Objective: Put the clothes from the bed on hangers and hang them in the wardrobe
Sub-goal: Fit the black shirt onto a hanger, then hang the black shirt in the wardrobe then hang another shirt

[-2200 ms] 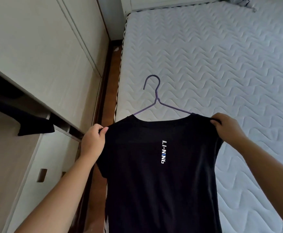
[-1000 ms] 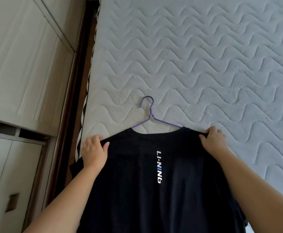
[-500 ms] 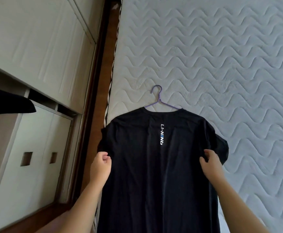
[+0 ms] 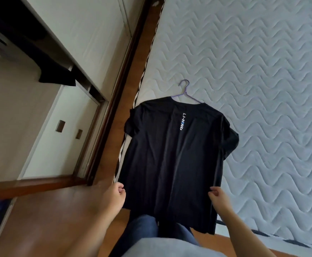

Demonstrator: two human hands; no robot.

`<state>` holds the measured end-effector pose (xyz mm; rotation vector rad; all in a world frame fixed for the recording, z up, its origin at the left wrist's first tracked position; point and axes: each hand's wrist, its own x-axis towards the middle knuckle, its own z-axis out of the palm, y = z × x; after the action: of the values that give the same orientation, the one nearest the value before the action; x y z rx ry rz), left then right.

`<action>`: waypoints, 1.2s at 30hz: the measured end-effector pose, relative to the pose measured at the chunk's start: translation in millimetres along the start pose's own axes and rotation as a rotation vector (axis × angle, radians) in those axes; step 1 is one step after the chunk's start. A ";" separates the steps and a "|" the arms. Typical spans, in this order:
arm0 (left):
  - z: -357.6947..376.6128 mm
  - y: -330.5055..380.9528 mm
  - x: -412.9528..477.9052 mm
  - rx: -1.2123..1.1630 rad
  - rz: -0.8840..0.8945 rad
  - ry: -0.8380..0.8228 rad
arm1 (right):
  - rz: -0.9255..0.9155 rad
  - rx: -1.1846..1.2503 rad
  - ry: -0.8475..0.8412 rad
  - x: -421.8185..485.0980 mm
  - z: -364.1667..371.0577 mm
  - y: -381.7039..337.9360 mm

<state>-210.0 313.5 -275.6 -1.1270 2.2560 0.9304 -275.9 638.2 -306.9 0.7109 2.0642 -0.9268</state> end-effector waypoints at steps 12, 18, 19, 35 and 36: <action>-31.3 -112.3 -71.0 -0.151 -0.207 0.074 | -0.069 -0.062 0.004 -32.0 -1.7 24.4; -41.9 -166.0 -81.4 -0.273 -0.311 0.128 | -0.093 -0.149 -0.014 -39.5 23.9 1.8; -45.3 -174.9 -81.7 -0.297 -0.331 0.141 | -0.099 -0.182 -0.026 -41.0 30.7 -4.6; -219.9 -290.1 -17.9 -0.428 -0.107 0.064 | -0.349 -0.504 -0.150 -152.6 282.6 -149.9; -231.3 -289.7 -14.0 -0.425 -0.082 0.075 | -0.376 -0.537 -0.180 -161.3 296.3 -160.8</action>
<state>14.1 23.6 -217.9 -1.4402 2.1038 1.3977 -180.9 281.0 -251.4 -0.0441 2.1794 -0.5558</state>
